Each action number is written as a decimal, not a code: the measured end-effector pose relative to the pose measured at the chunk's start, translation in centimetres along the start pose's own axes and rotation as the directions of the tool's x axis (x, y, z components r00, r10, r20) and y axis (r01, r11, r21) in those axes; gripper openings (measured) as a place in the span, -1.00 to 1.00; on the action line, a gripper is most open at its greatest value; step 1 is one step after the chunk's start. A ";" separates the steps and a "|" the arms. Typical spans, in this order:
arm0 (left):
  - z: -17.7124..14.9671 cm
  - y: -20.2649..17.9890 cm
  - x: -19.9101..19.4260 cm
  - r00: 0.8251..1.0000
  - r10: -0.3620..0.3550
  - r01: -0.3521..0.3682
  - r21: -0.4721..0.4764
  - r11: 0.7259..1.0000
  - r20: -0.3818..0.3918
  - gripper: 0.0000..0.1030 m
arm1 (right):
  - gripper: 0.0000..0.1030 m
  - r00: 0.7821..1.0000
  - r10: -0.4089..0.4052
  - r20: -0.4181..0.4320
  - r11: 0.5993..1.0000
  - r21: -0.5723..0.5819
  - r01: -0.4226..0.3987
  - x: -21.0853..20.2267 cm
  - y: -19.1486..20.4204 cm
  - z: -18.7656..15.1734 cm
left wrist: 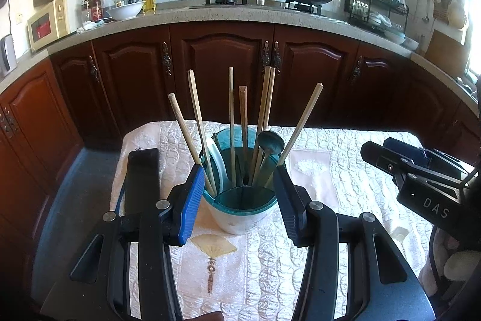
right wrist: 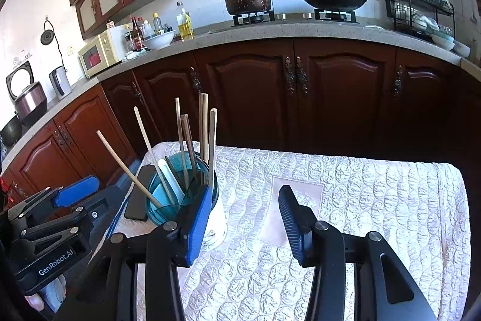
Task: Organize utensils
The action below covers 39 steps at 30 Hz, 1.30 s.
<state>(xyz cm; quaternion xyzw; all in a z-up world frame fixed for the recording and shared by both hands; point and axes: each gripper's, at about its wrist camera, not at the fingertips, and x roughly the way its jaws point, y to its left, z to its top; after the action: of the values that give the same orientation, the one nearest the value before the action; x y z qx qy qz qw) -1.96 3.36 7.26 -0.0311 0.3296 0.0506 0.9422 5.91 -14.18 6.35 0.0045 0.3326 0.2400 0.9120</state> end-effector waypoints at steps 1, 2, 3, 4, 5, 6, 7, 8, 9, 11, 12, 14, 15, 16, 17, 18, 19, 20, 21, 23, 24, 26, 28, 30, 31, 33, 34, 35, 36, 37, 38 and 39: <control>0.0 -0.1 0.0 1.000 0.003 -0.003 0.000 1.000 0.000 -0.09 | -0.14 1.000 -0.002 -0.002 1.000 0.000 0.002 0.0 0.0 0.0; -0.1 -0.1 0.0 1.000 0.007 -0.007 0.000 1.000 0.003 -0.09 | -0.14 1.000 -0.002 -0.004 1.000 0.002 0.002 0.0 0.0 -0.1; -0.2 -0.1 0.0 1.000 0.012 -0.012 -0.001 1.000 0.004 -0.09 | -0.14 1.000 -0.002 -0.005 1.000 0.003 0.002 0.1 0.1 -0.1; -0.2 -0.1 0.0 1.000 0.016 -0.016 0.000 1.000 0.005 -0.09 | -0.14 1.000 -0.003 -0.005 1.000 0.003 0.003 0.1 0.1 -0.1; -0.2 -0.1 0.0 1.000 0.020 -0.020 0.000 1.000 0.007 -0.09 | -0.14 1.000 -0.003 -0.005 1.000 0.002 0.003 0.1 0.1 -0.1; -0.2 -0.1 0.1 1.000 0.023 -0.023 -0.002 1.000 0.007 -0.09 | -0.14 1.000 -0.004 -0.005 1.000 0.000 0.004 0.1 0.1 -0.2; -0.2 0.0 0.1 1.000 0.023 -0.023 -0.004 1.000 0.007 -0.09 | -0.14 1.000 -0.005 -0.005 1.000 -0.002 0.005 0.0 0.2 -0.2; -0.2 0.1 0.2 1.000 0.024 -0.024 -0.006 1.000 0.007 -0.09 | -0.14 1.000 -0.006 -0.005 1.000 -0.005 0.006 0.0 0.3 -0.2; -0.3 0.1 0.2 1.000 0.026 -0.026 -0.008 1.000 0.007 -0.09 | -0.14 1.000 -0.008 -0.005 1.000 -0.007 0.008 0.0 0.4 -0.2; -0.3 0.3 0.2 0.999 0.032 -0.032 -0.010 0.999 0.007 -0.09 | -0.14 1.000 -0.012 -0.004 1.000 -0.012 0.012 0.0 0.6 -0.2; -0.3 0.3 0.3 0.999 0.033 -0.033 -0.011 0.999 0.008 -0.09 | -0.14 1.000 -0.012 -0.004 1.000 -0.016 0.012 0.0 0.7 -0.2; -0.4 0.5 0.2 0.999 0.036 -0.036 -0.015 0.999 0.009 -0.09 | -0.14 1.000 -0.015 -0.005 1.000 -0.019 0.015 0.0 0.9 -0.3; -0.4 0.6 0.2 0.999 0.039 -0.039 -0.017 0.999 0.011 -0.09 | -0.14 1.000 -0.015 -0.005 1.000 -0.021 0.015 0.0 1.1 -0.3; -0.4 0.7 0.2 0.999 0.041 -0.041 -0.020 0.999 0.012 -0.09 | -0.14 1.000 -0.014 -0.005 1.000 -0.022 0.014 0.0 1.2 -0.3; -0.5 0.8 0.1 0.999 0.043 -0.043 -0.024 0.999 0.012 -0.09 | -0.14 1.000 -0.015 -0.006 1.000 -0.024 0.014 0.1 1.3 -0.3; -0.5 0.9 0.1 0.999 0.044 -0.043 -0.026 0.999 0.014 -0.09 | -0.14 1.000 -0.015 -0.006 1.000 -0.027 0.015 0.1 1.4 -0.3; -0.5 1.0 0.0 0.999 0.046 -0.046 -0.028 0.999 0.016 -0.09 | -0.13 1.000 -0.014 -0.005 0.999 -0.029 0.014 0.1 1.5 -0.3; -0.5 1.1 0.0 0.999 0.049 -0.049 -0.029 0.998 0.019 -0.09 | -0.14 1.000 -0.012 -0.005 0.999 -0.032 0.012 0.1 1.7 -0.3; -0.5 1.2 -0.1 0.998 0.052 -0.051 -0.030 0.998 0.022 -0.09 | -0.13 1.000 -0.011 -0.005 0.999 -0.034 0.011 0.1 1.8 -0.3; -0.5 1.4 -0.2 0.998 0.056 -0.055 -0.035 0.998 0.026 -0.09 | -0.13 1.000 -0.009 -0.006 0.999 -0.039 0.009 0.1 2.0 -0.4; -0.5 1.5 -0.3 0.998 0.056 -0.055 -0.037 0.998 0.026 -0.09 | -0.13 1.000 -0.009 -0.006 0.999 -0.041 0.008 0.2 2.2 -0.4; -0.5 1.7 -0.3 0.998 0.059 -0.058 -0.043 0.997 0.028 -0.09 | -0.13 1.000 -0.007 -0.008 0.999 -0.043 0.007 0.2 2.4 -0.3; -0.6 1.8 -0.4 0.998 0.061 -0.060 -0.048 0.997 0.031 -0.09 | -0.12 1.000 -0.005 -0.010 0.999 -0.046 0.005 0.3 2.6 -0.4; -0.6 2.0 -0.4 0.998 0.061 -0.060 -0.051 0.997 0.032 -0.09 | -0.11 1.000 -0.004 -0.011 0.999 -0.050 0.004 0.4 2.7 -0.4; -0.6 2.0 -0.3 0.998 0.062 -0.060 -0.052 0.997 0.032 -0.09 | -0.11 1.000 -0.004 -0.012 0.999 -0.051 0.003 0.5 2.8 -0.5; -0.6 2.1 -0.3 0.997 0.064 -0.062 -0.052 0.997 0.034 -0.09 | -0.10 1.000 -0.001 -0.015 0.999 -0.054 0.000 0.6 3.0 -0.5; -0.6 2.1 -0.3 0.997 0.065 -0.063 -0.051 0.997 0.034 -0.09 | -0.10 1.000 0.000 -0.016 0.998 -0.056 0.000 0.7 3.1 -0.5; -0.6 2.1 -0.3 0.997 0.065 -0.063 -0.052 0.997 0.035 -0.09 | -0.10 1.000 0.000 -0.017 0.998 -0.057 -0.001 0.7 3.2 -0.5; -0.6 2.1 -0.3 0.997 0.066 -0.064 -0.053 0.997 0.036 -0.09 | -0.10 1.000 0.001 -0.018 0.998 -0.059 -0.002 0.8 3.3 -0.5; -0.6 2.2 -0.3 0.997 0.067 -0.065 -0.055 0.996 0.037 -0.09 | -0.10 1.000 0.002 -0.018 0.998 -0.061 -0.003 0.9 3.3 -0.5; -0.6 2.3 -0.3 0.997 0.067 -0.065 -0.056 0.996 0.036 -0.09 | -0.10 1.000 0.002 -0.019 0.998 -0.061 -0.004 0.9 3.4 -0.5; -0.6 2.3 -0.2 0.997 0.068 -0.066 -0.057 0.996 0.037 -0.09 | -0.10 1.000 0.004 -0.019 0.998 -0.062 -0.005 1.0 3.4 -0.5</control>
<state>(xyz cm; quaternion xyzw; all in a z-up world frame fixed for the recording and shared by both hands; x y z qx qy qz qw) -2.78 5.57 6.89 -0.0453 0.3107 0.0922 0.9449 4.74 -10.79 5.90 -0.0253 0.3338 0.2521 0.9080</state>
